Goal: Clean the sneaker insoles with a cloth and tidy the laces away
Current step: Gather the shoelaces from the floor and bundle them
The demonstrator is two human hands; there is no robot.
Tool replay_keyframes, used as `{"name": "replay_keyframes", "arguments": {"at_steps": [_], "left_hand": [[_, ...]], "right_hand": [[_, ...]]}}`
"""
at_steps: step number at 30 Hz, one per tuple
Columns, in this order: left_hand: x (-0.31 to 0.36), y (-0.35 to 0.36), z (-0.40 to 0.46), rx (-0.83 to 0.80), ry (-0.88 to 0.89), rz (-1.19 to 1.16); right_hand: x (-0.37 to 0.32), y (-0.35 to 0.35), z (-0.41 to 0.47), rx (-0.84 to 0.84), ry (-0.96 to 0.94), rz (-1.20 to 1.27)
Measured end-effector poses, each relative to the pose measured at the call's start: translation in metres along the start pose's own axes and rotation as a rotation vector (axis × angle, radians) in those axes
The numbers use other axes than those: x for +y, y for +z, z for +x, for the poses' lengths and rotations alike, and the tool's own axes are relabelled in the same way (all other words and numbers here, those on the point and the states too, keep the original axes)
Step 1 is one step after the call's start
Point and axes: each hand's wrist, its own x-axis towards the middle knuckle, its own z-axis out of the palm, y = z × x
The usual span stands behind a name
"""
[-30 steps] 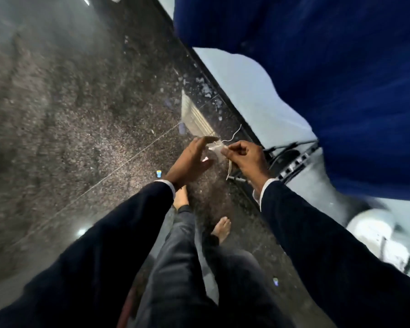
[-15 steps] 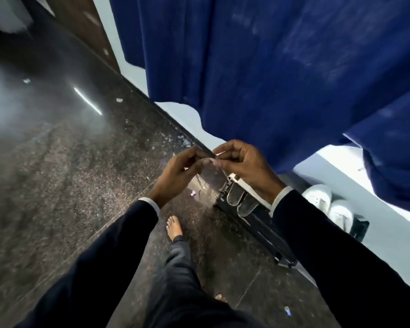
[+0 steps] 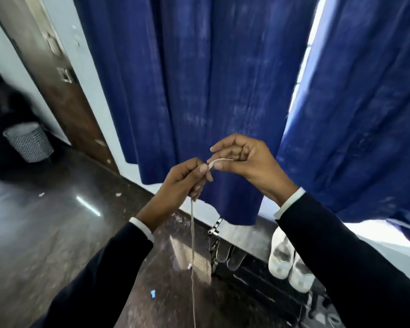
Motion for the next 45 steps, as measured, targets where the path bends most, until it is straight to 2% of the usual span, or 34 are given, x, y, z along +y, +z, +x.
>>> {"name": "replay_keyframes", "arguments": {"at_steps": [4, 8, 11, 14, 16, 18, 20, 22, 27, 32, 39, 45], "left_hand": [[0.032, 0.006, 0.005, -0.101, 0.059, 0.023], [0.046, 0.012, 0.004, -0.117, 0.029, 0.026], [0.05, 0.019, 0.004, -0.157, 0.01, -0.051], [0.048, 0.033, 0.003, -0.208, -0.013, -0.142], [0.042, 0.047, 0.001, -0.242, -0.025, -0.218], [0.038, 0.063, -0.001, -0.252, -0.054, -0.306], [0.036, 0.08, -0.002, -0.247, -0.104, -0.371], [0.036, 0.097, -0.004, -0.203, -0.178, -0.44], [0.037, 0.128, -0.002, -0.126, -0.338, -0.563], [0.042, 0.173, -0.006, -0.166, -0.376, -0.64], [0.024, 0.254, -0.023, -0.251, -0.425, -0.547], [0.012, 0.294, -0.032, -0.383, -0.532, -0.42]], "right_hand": [[-0.03, -0.006, -0.007, 0.082, -0.076, -0.081], [-0.044, -0.004, -0.016, 0.144, -0.109, -0.17], [-0.05, 0.004, -0.025, 0.146, -0.127, -0.229], [-0.045, 0.006, -0.043, 0.238, -0.102, -0.261], [-0.031, 0.008, -0.063, 0.337, -0.038, -0.236], [-0.009, 0.011, -0.09, 0.396, 0.117, -0.116], [0.014, 0.02, -0.122, 0.317, 0.299, 0.007], [0.031, 0.029, -0.151, 0.233, 0.394, 0.091], [0.037, 0.03, -0.209, 0.223, 0.403, 0.285], [0.04, -0.009, -0.255, 0.369, 0.537, 0.331], [0.043, -0.09, -0.311, 0.508, 0.826, 0.319], [0.017, -0.163, -0.308, 0.593, 0.835, 0.331]]}}
